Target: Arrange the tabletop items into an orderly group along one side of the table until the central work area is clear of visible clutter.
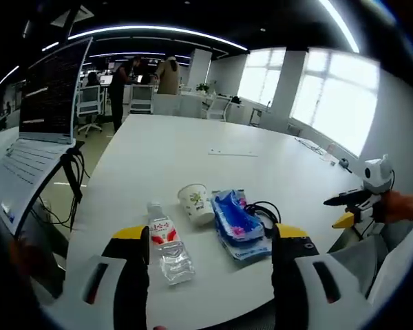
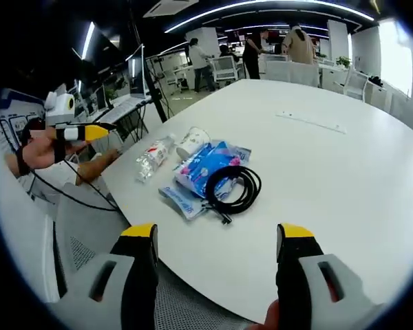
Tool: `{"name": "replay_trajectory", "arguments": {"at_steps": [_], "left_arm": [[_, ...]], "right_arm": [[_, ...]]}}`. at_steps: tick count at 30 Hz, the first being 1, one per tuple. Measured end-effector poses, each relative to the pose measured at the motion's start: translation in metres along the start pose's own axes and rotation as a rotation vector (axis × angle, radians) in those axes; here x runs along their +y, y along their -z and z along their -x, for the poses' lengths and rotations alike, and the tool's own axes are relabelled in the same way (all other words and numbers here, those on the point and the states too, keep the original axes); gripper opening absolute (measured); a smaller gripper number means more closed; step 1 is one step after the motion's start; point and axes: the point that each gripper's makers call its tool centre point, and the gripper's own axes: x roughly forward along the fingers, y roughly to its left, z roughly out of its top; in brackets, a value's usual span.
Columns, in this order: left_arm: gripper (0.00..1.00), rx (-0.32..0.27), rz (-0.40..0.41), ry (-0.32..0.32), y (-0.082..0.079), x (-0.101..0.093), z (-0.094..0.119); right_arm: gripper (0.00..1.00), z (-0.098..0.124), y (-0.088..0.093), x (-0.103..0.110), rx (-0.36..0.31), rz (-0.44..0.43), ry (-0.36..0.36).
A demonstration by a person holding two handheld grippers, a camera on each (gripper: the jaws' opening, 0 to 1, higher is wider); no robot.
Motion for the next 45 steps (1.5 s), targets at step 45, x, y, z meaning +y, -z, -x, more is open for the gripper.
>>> {"name": "replay_trajectory", "arguments": {"at_steps": [45], "left_arm": [[0.72,0.008,0.017,0.031,0.007,0.001,0.004]], "right_arm": [[0.68,0.001,0.004,0.004,-0.029,-0.044,0.019]]}}
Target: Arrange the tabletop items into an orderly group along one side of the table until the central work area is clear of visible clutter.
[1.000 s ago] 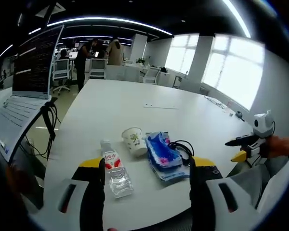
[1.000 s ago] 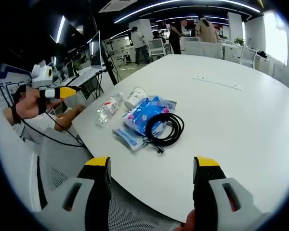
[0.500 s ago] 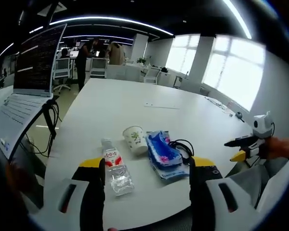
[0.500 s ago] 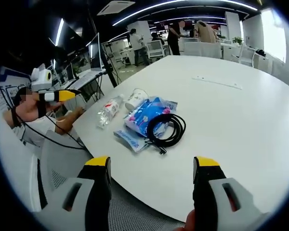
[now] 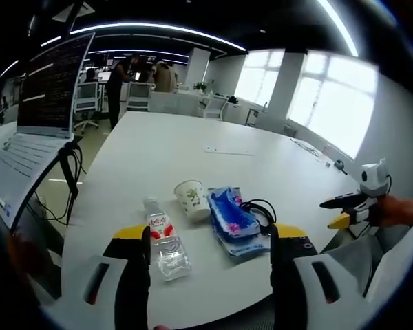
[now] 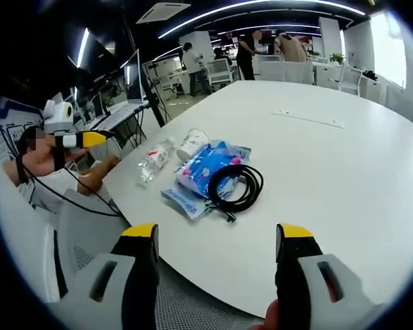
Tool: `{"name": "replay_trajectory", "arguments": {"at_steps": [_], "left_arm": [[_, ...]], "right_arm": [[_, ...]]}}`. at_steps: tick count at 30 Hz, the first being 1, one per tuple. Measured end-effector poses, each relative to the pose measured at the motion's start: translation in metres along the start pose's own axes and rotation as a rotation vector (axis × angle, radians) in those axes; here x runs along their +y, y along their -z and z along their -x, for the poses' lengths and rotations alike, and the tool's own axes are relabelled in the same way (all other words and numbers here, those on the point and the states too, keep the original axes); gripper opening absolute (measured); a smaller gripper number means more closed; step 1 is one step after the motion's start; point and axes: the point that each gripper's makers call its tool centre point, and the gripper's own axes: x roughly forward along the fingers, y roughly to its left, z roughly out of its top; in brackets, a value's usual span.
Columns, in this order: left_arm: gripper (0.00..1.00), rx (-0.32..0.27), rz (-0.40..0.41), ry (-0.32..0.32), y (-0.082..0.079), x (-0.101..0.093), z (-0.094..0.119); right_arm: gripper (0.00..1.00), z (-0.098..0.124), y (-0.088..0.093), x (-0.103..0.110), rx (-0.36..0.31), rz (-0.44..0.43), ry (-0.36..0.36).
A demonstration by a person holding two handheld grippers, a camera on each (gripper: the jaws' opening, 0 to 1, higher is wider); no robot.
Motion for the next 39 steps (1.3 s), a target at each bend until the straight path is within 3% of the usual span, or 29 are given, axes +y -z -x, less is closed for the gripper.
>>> {"name": "replay_trajectory", "arguments": {"at_steps": [9,17,32,39], "left_arm": [[0.71,0.011,0.016,0.013,0.006,0.001,0.000],[0.70,-0.018,0.045,0.023,-0.004,0.003,-0.006],[0.69,0.057,0.035,0.023,0.021,0.018,-0.002],[0.65,0.070,0.055,0.020,0.023,0.023,-0.004]], "right_arm": [[0.68,-0.002,0.003,0.003,0.004,-0.012,0.001],[0.68,-0.005,0.004,0.007,-0.002,-0.026,0.002],[0.68,-0.001,0.010,0.002,-0.026,-0.064,0.028],[0.68,0.002,0.013,-0.001,-0.030,-0.073,0.043]]}}
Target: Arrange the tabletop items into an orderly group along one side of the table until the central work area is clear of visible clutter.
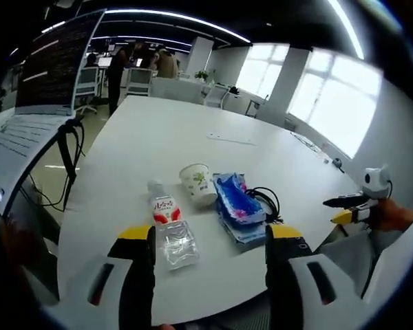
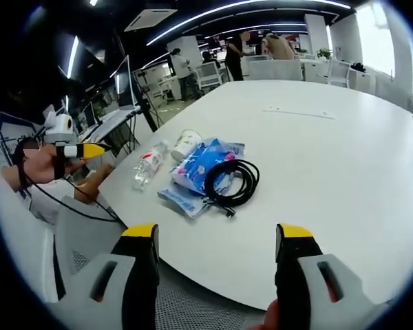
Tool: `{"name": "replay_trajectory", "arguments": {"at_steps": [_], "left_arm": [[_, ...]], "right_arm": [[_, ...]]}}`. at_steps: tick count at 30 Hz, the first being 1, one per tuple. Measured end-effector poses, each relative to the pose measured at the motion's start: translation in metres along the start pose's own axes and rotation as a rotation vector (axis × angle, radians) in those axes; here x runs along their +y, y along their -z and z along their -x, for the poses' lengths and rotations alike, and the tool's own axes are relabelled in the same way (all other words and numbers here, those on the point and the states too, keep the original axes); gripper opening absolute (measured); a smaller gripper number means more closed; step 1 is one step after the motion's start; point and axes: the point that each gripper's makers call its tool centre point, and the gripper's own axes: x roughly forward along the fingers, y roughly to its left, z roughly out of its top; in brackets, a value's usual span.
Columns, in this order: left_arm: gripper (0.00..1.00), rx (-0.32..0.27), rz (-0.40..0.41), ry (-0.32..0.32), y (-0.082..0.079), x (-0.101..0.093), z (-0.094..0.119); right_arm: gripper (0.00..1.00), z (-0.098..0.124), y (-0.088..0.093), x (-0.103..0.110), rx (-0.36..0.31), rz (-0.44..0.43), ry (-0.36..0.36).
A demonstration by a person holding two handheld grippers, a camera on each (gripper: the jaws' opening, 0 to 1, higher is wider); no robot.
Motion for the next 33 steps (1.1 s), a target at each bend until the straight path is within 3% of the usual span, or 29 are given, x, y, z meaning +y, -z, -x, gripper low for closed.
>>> {"name": "replay_trajectory", "arguments": {"at_steps": [11,18,22,29,33], "left_arm": [[0.63,0.046,-0.023,0.012,0.001,0.002,-0.019],[0.61,0.049,-0.029,0.020,-0.008,0.006,-0.031],[0.58,0.042,0.009,0.006,-0.013,0.014,-0.038],[0.56,0.072,0.082,-0.030,-0.008,0.030,-0.050],[0.55,0.097,0.082,-0.049,-0.004,0.038,-0.055]], "right_arm": [[0.68,0.003,-0.001,-0.001,-0.009,-0.005,0.005],[0.68,0.004,-0.001,-0.003,-0.006,-0.003,0.012],[0.68,0.005,-0.002,-0.006,-0.005,-0.003,0.018],[0.68,0.009,-0.003,-0.007,-0.017,-0.007,0.027],[0.67,0.010,0.003,-0.007,-0.003,-0.010,0.031]]}}
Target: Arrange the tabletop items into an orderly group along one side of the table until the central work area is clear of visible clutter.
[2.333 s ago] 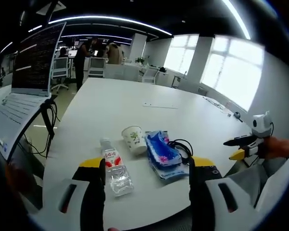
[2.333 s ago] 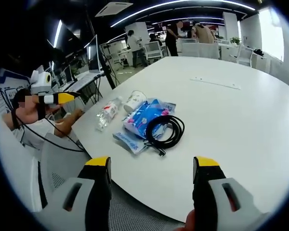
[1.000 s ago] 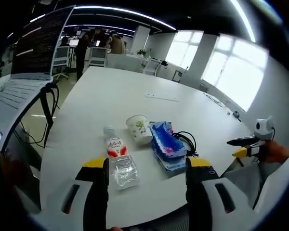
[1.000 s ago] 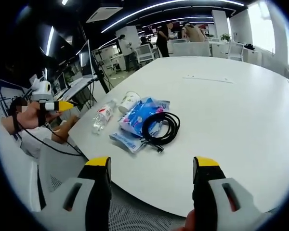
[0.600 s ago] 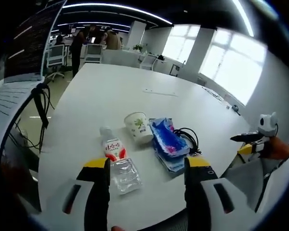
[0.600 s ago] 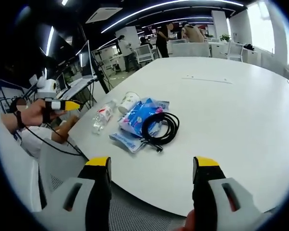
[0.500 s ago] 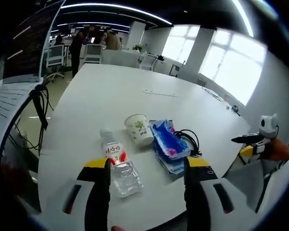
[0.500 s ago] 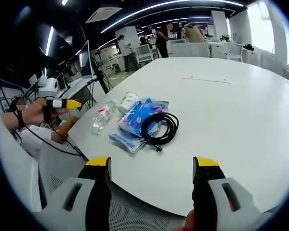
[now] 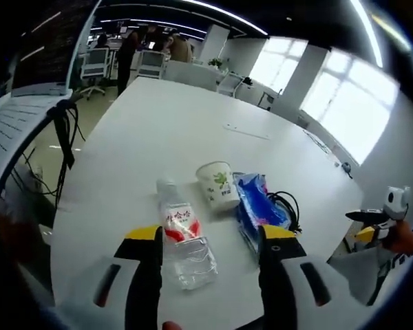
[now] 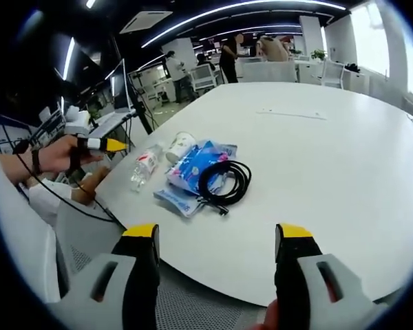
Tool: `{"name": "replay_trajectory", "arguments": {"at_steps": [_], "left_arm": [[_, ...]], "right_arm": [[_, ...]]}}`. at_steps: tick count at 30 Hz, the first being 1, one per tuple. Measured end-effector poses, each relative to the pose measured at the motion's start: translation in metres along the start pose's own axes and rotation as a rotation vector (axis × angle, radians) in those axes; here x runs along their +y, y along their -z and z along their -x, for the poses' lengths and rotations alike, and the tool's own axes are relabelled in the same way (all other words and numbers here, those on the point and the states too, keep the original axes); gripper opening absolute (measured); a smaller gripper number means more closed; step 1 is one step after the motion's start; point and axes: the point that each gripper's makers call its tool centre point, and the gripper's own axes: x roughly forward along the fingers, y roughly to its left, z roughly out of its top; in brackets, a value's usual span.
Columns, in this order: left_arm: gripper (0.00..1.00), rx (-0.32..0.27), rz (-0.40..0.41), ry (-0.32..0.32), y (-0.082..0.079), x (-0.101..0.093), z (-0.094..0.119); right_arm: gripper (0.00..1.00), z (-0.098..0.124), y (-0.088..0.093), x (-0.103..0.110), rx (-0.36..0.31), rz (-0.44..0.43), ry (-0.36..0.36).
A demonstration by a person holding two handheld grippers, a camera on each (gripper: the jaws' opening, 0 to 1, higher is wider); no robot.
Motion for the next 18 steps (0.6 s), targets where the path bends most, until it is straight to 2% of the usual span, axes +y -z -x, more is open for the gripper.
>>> {"name": "replay_trajectory", "arguments": {"at_steps": [9,18], "left_arm": [[0.54,0.056,0.019,-0.036,0.004,0.018,-0.019],[0.54,0.111,0.033,-0.061,0.010,0.029,-0.037]], "right_arm": [[0.67,-0.002,-0.004,0.002,0.004,0.004,-0.003],[0.67,-0.006,0.000,0.005,0.027,0.010,-0.014]]}}
